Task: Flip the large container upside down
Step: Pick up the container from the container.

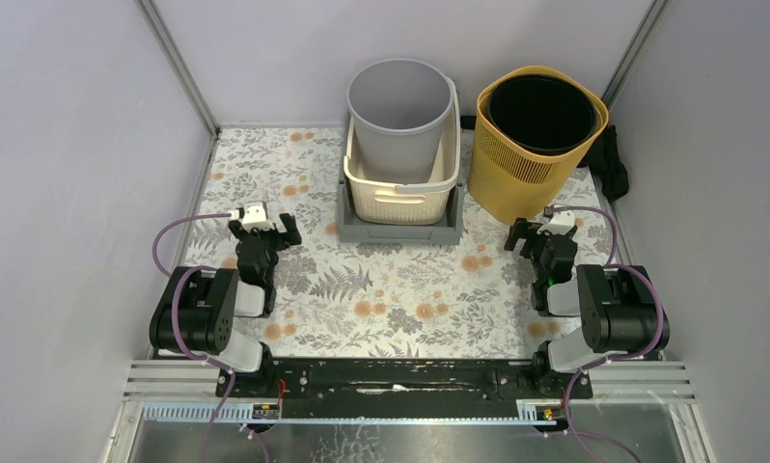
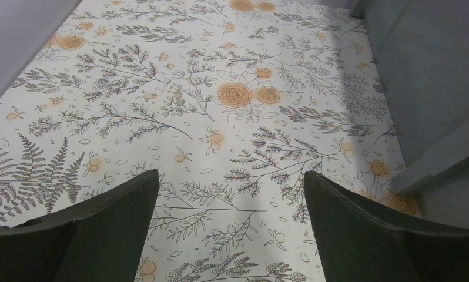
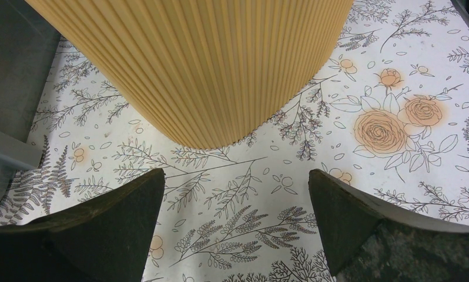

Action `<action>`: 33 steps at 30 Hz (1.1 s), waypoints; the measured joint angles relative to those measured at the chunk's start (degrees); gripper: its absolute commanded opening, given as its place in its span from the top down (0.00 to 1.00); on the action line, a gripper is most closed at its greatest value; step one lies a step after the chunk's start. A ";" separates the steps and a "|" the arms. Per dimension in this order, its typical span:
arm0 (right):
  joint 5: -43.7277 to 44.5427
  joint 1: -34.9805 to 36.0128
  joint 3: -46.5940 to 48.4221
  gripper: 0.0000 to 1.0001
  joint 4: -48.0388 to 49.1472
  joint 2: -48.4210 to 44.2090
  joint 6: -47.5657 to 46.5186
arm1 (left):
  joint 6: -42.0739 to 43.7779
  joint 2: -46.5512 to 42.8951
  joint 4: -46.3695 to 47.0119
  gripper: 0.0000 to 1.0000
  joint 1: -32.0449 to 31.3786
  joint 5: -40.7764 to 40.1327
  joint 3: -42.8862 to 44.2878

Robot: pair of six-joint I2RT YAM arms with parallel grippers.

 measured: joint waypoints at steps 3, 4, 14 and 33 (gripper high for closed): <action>-0.02 0.00 0.00 0.01 0.00 0.00 0.00 | 0.02 0.00 0.00 0.00 0.00 0.00 0.00; -0.02 0.00 0.00 0.01 0.00 0.00 0.00 | 0.00 0.00 0.00 0.00 0.00 0.00 0.00; -0.02 0.00 0.00 0.01 0.00 0.00 0.02 | 0.96 0.07 -1.42 0.00 0.00 2.54 0.87; -5.03 0.00 1.01 0.01 -10.54 -13.60 -0.59 | 7.82 -9.09 -17.25 0.00 -5.97 9.86 5.90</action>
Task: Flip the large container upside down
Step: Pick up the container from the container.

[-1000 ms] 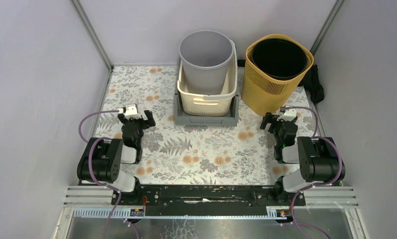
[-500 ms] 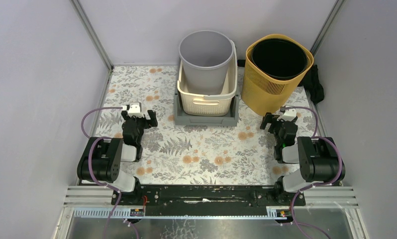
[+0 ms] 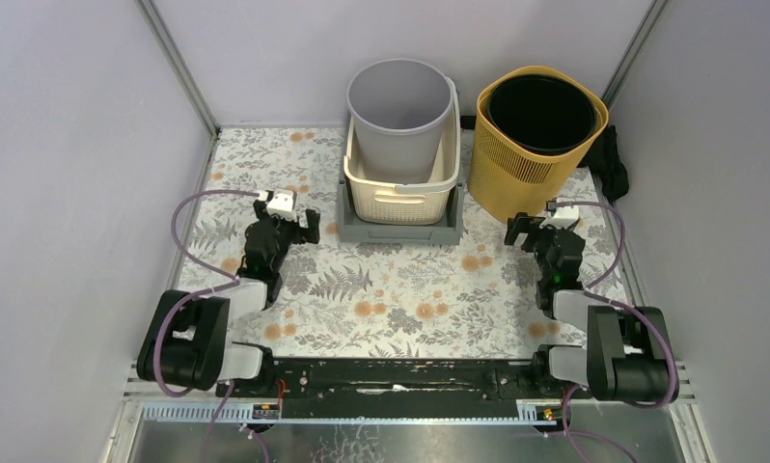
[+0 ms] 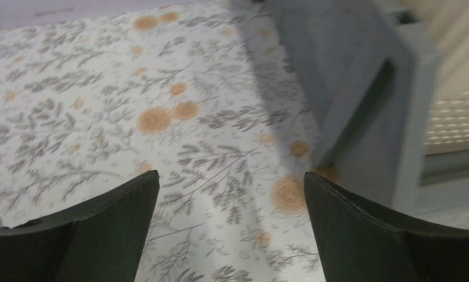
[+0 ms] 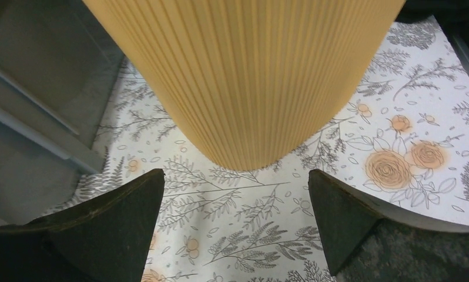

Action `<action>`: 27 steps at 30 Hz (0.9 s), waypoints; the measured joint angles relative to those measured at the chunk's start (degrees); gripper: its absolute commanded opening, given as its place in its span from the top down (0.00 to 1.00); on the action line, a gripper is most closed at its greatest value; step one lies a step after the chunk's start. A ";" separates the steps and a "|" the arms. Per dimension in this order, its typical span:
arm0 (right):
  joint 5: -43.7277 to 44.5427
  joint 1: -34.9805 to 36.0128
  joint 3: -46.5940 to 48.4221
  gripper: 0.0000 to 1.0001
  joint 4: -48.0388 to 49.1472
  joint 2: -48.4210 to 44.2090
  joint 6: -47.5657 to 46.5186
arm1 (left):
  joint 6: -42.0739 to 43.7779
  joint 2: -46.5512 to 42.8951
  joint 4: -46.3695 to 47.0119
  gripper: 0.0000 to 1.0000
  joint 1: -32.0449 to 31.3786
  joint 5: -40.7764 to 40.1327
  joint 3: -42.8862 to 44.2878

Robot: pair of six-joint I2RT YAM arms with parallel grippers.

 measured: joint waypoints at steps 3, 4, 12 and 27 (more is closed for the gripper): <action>-1.62 0.04 0.90 0.01 -3.87 -3.02 0.79 | 0.98 -2.60 -5.31 0.00 -3.06 -0.44 2.82; -2.05 0.07 0.90 0.01 -4.79 -4.04 1.05 | 1.05 -3.37 -6.10 0.00 -3.69 -0.50 3.13; -9.79 0.11 3.89 0.01 -16.00 -14.99 4.52 | 0.83 -12.09 -13.99 0.00 -10.56 -4.13 4.09; -13.70 0.15 29.83 0.01 -48.68 -24.59 16.85 | -7.06 -24.81 -31.23 0.00 -18.45 -9.57 19.47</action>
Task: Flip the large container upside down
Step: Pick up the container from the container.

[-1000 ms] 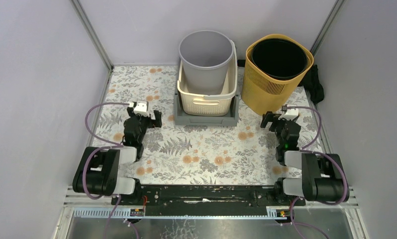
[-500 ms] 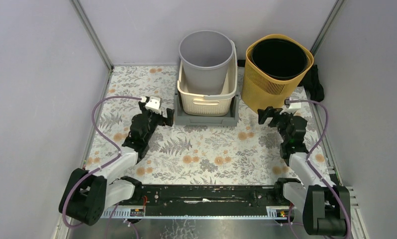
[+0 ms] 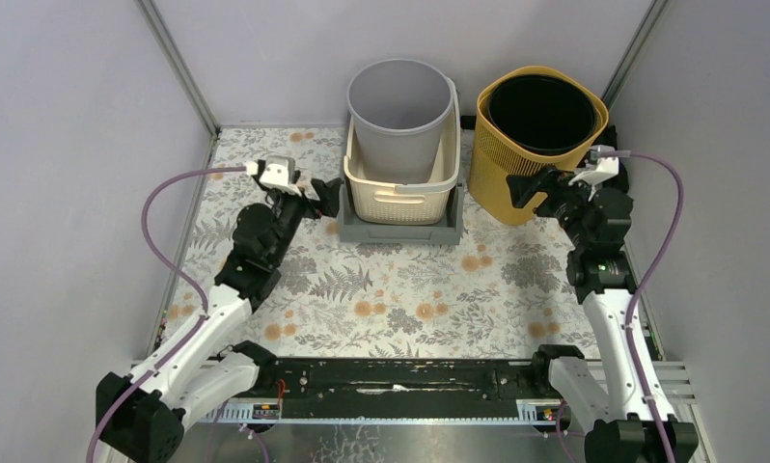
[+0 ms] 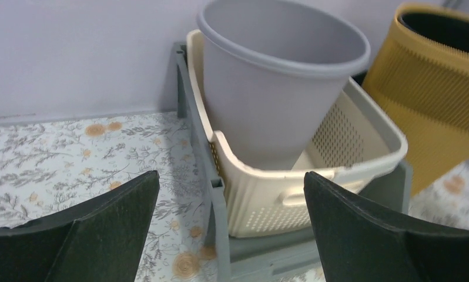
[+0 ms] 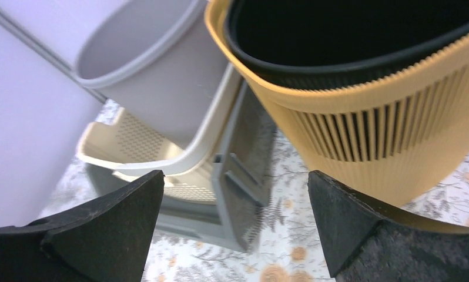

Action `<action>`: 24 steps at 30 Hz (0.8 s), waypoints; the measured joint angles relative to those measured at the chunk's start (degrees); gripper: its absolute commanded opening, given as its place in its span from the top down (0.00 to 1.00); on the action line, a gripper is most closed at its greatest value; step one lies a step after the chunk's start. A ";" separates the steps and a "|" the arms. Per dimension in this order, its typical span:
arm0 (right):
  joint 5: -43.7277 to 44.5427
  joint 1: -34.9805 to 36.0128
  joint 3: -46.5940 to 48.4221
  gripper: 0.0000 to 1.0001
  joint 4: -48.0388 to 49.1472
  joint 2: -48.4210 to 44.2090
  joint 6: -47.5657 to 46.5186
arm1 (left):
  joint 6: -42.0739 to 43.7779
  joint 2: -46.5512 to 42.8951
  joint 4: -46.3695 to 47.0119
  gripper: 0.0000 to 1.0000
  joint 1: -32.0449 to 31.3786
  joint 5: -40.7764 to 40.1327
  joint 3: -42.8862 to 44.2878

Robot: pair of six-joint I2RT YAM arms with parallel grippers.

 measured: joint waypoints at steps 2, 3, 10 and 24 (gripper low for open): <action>-2.47 0.00 3.63 0.01 -3.74 -0.33 1.70 | -3.82 0.33 -4.96 0.00 -0.11 -3.08 4.31; -3.67 0.02 5.07 0.01 -5.09 -0.48 2.12 | -5.25 0.59 -7.45 0.00 -0.20 -4.26 6.78; -16.48 0.04 11.78 0.01 -8.96 -5.27 3.74 | -14.16 -0.13 -17.31 0.00 -0.33 -4.35 16.22; -20.79 0.04 16.50 0.01 -12.79 -0.20 13.18 | -24.33 -9.77 -18.05 0.00 -0.35 0.83 14.45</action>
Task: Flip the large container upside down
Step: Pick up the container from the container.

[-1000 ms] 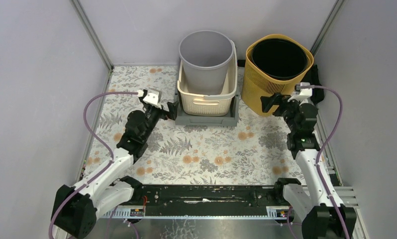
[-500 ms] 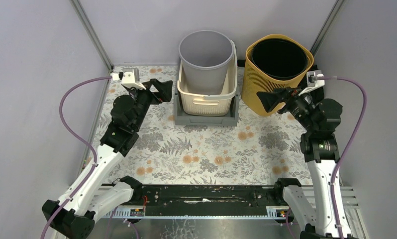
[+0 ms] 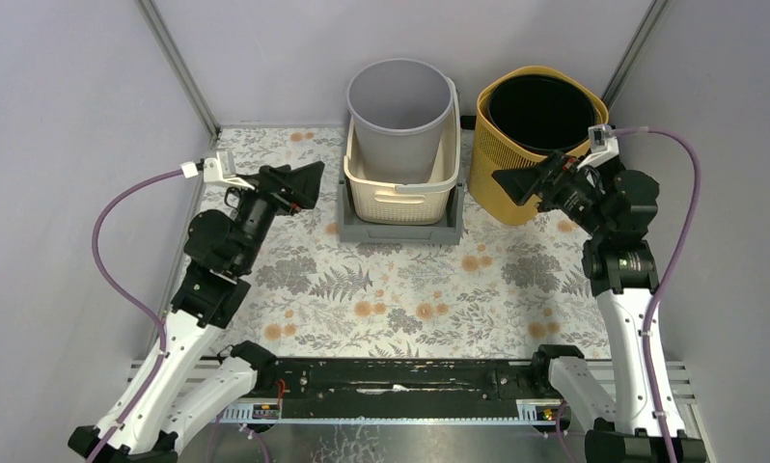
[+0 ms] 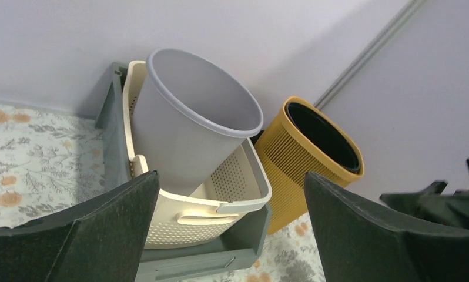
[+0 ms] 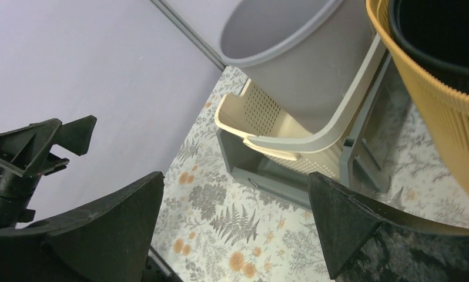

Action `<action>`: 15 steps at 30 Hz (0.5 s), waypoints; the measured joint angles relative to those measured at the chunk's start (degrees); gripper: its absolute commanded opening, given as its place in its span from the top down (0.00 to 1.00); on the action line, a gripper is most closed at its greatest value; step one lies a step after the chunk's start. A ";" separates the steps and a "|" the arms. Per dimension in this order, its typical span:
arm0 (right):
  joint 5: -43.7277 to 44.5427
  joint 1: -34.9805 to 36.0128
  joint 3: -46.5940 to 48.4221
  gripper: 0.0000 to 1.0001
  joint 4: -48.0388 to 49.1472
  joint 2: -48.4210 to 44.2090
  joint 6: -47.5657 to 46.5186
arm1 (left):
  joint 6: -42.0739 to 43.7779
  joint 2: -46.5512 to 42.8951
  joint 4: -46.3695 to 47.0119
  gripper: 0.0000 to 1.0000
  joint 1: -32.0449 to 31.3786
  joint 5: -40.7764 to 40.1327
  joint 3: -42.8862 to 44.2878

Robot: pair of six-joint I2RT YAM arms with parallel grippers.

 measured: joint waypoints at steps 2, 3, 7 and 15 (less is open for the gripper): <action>-0.48 0.00 -0.55 0.01 -0.20 1.27 1.40 | -2.84 0.26 -1.31 0.00 0.00 -2.47 0.13; -0.90 0.00 -0.79 0.01 -0.26 1.70 2.05 | -4.02 0.74 -2.69 0.00 0.00 -3.67 0.52; -1.77 0.00 -1.44 0.01 -0.24 2.60 3.67 | -6.25 3.06 -6.97 0.00 0.00 -6.12 1.97; -3.67 0.00 -2.16 0.01 0.42 4.48 5.29 | -3.41 5.79 -7.17 0.00 0.00 1.05 1.99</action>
